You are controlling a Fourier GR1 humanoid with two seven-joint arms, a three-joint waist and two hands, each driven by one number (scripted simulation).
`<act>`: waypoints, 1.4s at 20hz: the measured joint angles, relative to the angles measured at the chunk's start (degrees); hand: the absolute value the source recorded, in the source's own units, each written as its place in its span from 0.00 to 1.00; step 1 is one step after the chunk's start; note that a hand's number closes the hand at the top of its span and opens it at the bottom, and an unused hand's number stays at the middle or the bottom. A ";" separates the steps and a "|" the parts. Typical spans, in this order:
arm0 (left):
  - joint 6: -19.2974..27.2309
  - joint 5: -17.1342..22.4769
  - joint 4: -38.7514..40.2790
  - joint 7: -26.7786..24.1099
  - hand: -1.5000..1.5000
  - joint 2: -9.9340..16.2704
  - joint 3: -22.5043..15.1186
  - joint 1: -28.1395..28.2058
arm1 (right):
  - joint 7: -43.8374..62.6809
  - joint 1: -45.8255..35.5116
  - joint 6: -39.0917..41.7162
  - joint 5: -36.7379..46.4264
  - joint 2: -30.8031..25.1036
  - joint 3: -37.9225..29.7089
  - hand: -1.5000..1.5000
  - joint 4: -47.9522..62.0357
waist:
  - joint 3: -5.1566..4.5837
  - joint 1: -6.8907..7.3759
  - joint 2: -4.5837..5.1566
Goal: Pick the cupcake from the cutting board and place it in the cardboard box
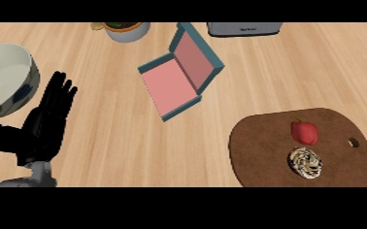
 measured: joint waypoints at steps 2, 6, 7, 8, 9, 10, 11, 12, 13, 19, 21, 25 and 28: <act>0.51 -0.36 -0.34 1.29 0.50 -0.11 -0.28 -1.20 | 0.33 4.07 2.48 0.77 -2.32 -0.91 0.00 -1.92 | -0.06 0.62 0.02; 0.28 -0.55 -0.50 2.15 0.50 -0.19 -0.80 -1.96 | 4.95 12.28 8.10 4.05 -8.68 -0.18 0.00 -7.13 | -0.23 1.34 0.17; 0.21 -0.63 0.00 1.89 0.50 -0.38 -0.88 -2.11 | 6.49 14.16 10.01 4.37 -10.33 0.11 0.00 -8.79 | -0.26 1.40 0.23; 0.28 -0.68 -0.12 1.94 0.50 -0.57 -1.02 -2.21 | 8.48 15.41 11.76 4.72 -12.08 0.47 0.00 -10.01 | -0.28 1.72 0.27; 0.07 -0.53 -0.41 2.15 0.50 -0.45 -0.99 -2.14 | 10.54 17.03 13.62 4.61 -13.49 0.66 0.00 -11.67 | -0.30 1.91 0.27; 0.30 -0.78 -0.69 2.37 0.50 -0.59 -1.20 -2.14 | 13.01 18.27 15.12 4.47 -14.77 0.82 0.00 -13.75 | -0.30 2.09 0.28; 0.40 -0.90 -0.10 2.37 0.50 -0.82 -1.20 -2.95 | 15.48 19.00 16.66 3.97 -16.05 0.68 0.00 -15.67 | -0.29 2.13 0.31; -0.01 -0.68 0.48 2.11 0.50 -0.76 -0.91 -3.21 | 18.23 19.66 17.77 3.27 -16.66 0.66 0.00 -18.08 | -0.29 2.22 0.31; 0.36 -1.08 0.36 2.25 0.50 -1.13 -1.21 -3.32 | 20.63 20.55 18.96 2.60 -17.27 0.08 0.00 -20.20 | -0.27 2.27 0.29; -0.23 -1.40 0.17 3.95 0.50 -1.07 -0.65 -4.32 | 33.48 18.01 22.32 0.23 -16.85 -0.43 0.00 -30.90 | -0.19 2.72 0.19; -0.53 -1.70 -0.08 3.71 0.50 -1.36 -0.59 -3.95 | 37.31 16.32 23.19 -0.18 -16.28 -0.65 0.00 -33.33 | -0.16 2.82 0.18; -1.64 -1.58 1.27 3.04 0.50 -1.66 0.50 -4.46 | 43.98 11.71 23.90 2.46 -14.75 1.40 0.00 -35.91 | -0.14 2.98 0.20; -1.52 -2.33 1.56 3.17 0.50 -2.18 0.63 -5.02 | 48.54 8.70 24.21 6.11 -13.44 3.76 0.00 -36.13 | -0.13 3.04 0.21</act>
